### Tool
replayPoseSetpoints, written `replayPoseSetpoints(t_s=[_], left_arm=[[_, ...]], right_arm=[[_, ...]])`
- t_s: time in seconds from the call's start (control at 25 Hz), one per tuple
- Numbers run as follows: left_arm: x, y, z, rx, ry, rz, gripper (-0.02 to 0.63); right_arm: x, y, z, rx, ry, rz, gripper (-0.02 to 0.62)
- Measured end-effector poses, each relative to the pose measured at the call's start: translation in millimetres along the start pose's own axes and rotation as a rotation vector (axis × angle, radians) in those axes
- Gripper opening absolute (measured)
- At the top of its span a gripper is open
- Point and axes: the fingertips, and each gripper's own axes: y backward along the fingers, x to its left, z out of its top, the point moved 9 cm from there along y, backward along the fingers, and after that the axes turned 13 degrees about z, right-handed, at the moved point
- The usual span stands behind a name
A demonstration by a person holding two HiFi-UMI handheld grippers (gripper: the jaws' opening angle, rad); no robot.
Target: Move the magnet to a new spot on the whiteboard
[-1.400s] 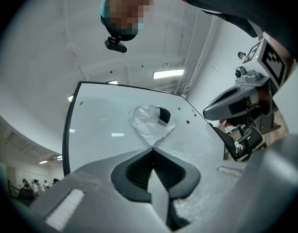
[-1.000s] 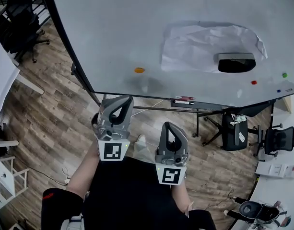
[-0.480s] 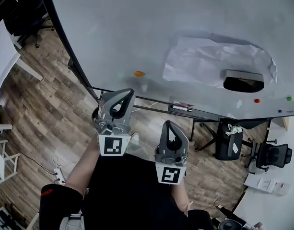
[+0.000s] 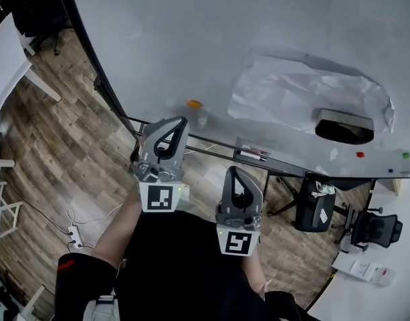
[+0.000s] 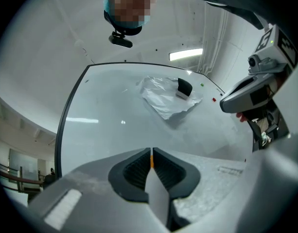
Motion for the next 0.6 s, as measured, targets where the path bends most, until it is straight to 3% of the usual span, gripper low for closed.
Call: replayPoseSetpoints(t_s=[0.16, 0.6], left_arm=[[-6, -5, -5, 0.022, 0.028, 0.013, 0.022], [-17, -18, -8, 0.057, 0.007, 0.060, 0.122]], right_arm=[[-7, -1, -4, -0.010, -0.002, 0.018, 0.003], [-26, 3, -13, -0.033, -0.001, 0.059, 0.002]])
